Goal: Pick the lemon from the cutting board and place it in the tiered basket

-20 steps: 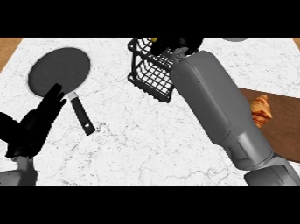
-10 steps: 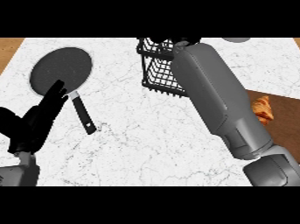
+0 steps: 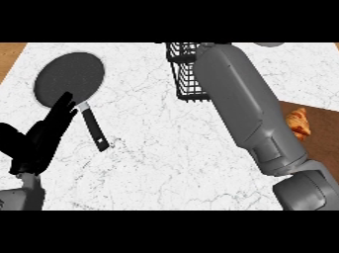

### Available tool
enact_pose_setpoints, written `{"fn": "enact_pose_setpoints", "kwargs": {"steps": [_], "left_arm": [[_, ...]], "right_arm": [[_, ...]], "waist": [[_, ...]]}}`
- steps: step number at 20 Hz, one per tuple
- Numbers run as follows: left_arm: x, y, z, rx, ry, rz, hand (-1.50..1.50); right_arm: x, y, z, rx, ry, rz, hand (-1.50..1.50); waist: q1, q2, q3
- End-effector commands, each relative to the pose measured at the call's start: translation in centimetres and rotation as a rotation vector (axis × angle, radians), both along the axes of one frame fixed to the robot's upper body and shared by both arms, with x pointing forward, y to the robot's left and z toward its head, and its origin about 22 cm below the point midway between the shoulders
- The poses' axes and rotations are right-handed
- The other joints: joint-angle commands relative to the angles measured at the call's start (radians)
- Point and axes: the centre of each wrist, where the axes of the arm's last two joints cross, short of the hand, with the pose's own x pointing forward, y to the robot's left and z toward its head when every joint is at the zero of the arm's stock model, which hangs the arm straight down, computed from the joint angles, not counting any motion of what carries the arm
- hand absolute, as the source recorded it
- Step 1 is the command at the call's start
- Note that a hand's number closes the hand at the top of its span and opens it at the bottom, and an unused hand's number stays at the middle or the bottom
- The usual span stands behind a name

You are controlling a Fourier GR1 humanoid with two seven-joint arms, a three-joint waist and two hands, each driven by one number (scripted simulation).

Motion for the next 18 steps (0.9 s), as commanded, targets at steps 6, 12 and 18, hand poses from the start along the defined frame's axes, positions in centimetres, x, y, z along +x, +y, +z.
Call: {"fn": "enact_pose_setpoints", "kwargs": {"steps": [6, 12, 18], "left_arm": [[-0.5, 1.1, -1.0, 0.002, 0.003, 0.012, 0.0], [-0.9, 0.0, 0.2, -0.008, 0.001, 0.037, 0.0], [-1.6, 3.0, -1.5, -0.018, 0.026, 0.073, 0.0]], "right_arm": [[-0.1, -2.8, 2.2, 0.36, -0.167, -0.036, -1.5], [-0.8, -5.8, 3.7, 0.459, -0.273, -0.111, -1.5], [-3.0, -15.0, 4.6, 0.465, -0.308, -0.208, -1.5]], "waist": [[-0.018, 0.004, 0.0], [-0.037, -0.005, 0.0], [-0.062, -0.011, -0.001]]}}
